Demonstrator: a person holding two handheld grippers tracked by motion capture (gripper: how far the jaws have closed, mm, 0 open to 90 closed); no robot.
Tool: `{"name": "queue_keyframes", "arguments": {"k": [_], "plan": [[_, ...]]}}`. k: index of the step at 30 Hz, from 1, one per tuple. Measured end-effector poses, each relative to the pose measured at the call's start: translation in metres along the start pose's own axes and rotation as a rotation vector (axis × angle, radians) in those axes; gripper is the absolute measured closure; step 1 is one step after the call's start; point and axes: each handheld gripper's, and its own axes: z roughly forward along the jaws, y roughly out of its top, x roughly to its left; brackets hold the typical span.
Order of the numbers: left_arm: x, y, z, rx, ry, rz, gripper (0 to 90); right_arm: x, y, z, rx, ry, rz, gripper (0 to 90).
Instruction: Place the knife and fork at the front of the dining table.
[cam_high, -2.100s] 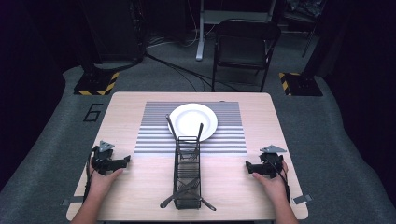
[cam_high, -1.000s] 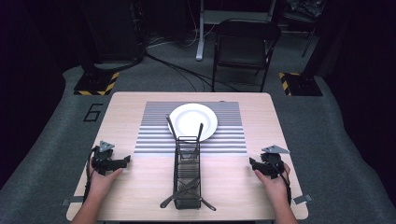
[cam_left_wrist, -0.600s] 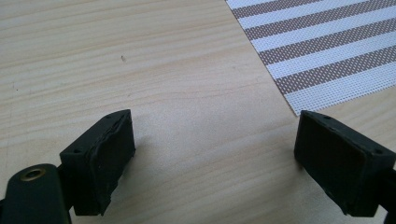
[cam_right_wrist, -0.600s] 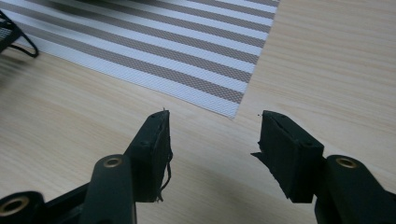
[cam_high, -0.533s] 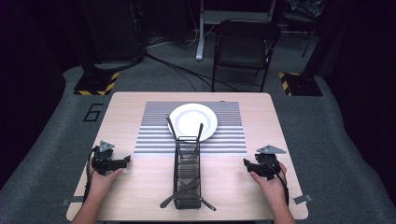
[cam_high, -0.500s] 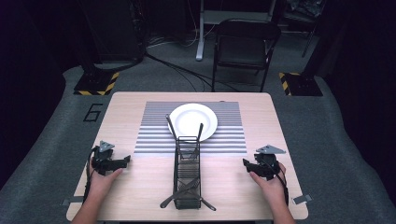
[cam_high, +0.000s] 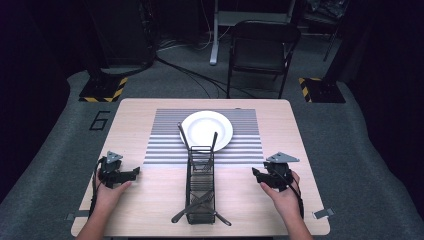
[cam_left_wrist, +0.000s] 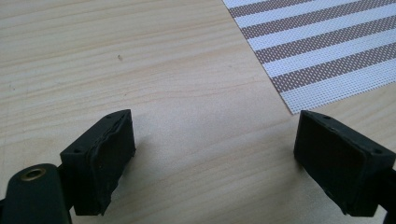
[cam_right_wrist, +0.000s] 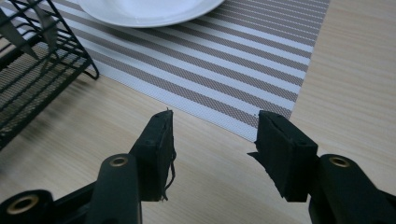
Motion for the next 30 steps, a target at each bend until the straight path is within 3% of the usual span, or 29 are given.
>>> {"name": "queue_keyframes", "arguments": {"k": [8,14,30], "plan": [[0.0,0.0,0.0,-0.001,-0.001,0.002,12.3,0.013,0.018,-0.011,-0.027,0.065,-0.034,46.1],[0.0,0.0,0.0,0.0,-0.001,0.002,12.3,0.022,0.029,-0.015,-0.04,0.084,-0.059,46.6],[-0.001,-0.001,0.0,-0.01,-0.001,0.006,12.3,0.046,0.058,-0.004,-0.04,0.14,-0.107,47.4]]}}
